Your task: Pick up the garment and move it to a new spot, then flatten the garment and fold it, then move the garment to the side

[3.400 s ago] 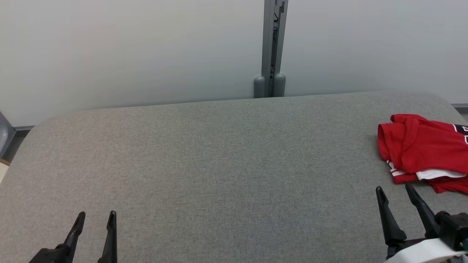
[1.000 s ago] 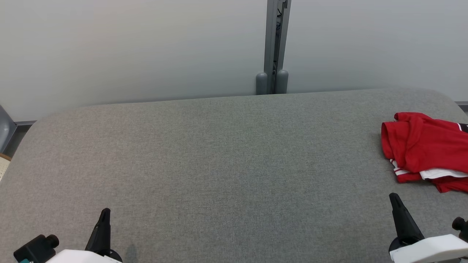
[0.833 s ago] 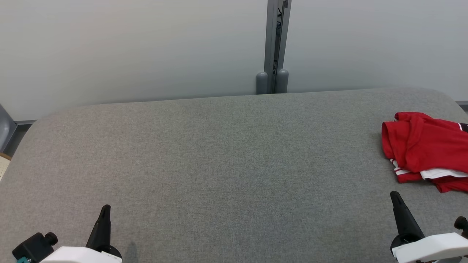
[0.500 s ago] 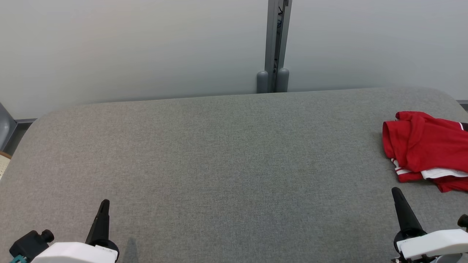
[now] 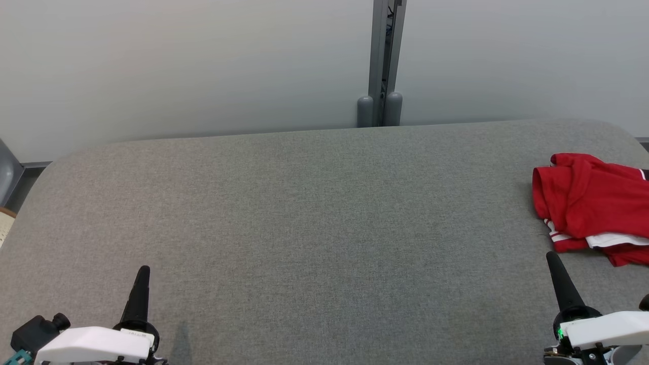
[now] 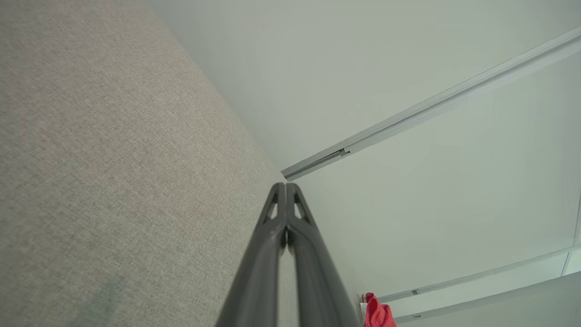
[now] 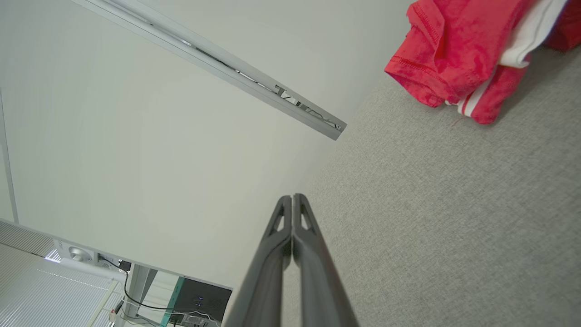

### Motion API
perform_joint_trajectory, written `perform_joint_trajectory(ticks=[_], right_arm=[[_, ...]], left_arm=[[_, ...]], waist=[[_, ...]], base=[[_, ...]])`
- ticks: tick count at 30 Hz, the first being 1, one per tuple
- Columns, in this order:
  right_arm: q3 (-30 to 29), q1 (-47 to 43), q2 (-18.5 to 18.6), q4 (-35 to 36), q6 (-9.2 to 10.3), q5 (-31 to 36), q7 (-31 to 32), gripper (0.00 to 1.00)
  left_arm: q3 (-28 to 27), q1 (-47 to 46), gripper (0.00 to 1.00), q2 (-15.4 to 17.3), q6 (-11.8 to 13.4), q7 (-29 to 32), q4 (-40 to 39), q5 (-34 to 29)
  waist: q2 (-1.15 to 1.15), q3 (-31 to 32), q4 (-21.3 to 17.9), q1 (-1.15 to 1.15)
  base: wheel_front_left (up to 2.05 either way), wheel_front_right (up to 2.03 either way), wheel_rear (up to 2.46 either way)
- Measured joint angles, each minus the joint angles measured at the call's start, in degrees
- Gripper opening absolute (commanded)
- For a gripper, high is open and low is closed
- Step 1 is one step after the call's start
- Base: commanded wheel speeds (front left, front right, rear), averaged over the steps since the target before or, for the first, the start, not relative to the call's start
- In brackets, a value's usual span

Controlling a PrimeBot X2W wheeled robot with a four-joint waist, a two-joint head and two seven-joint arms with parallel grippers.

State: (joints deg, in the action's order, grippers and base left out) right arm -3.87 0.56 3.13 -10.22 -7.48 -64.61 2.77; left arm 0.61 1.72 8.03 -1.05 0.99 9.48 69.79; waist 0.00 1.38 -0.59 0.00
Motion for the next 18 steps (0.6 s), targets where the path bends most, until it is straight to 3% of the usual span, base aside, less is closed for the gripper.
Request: perform_joint_trajectory(ticks=[18], right_arm=[[-0.86, 1.77, -0.02, -1.37, 0.0, -9.68, 1.24, 0.0]], left_arm=[[-2.23, -2.62, 0.0, -1.67, -2.27, 1.62, 1.59, 8.09]], waist=[[0.0, -0.46, 0.17, 0.0]], base=[[0.0, 0.0, 0.0]])
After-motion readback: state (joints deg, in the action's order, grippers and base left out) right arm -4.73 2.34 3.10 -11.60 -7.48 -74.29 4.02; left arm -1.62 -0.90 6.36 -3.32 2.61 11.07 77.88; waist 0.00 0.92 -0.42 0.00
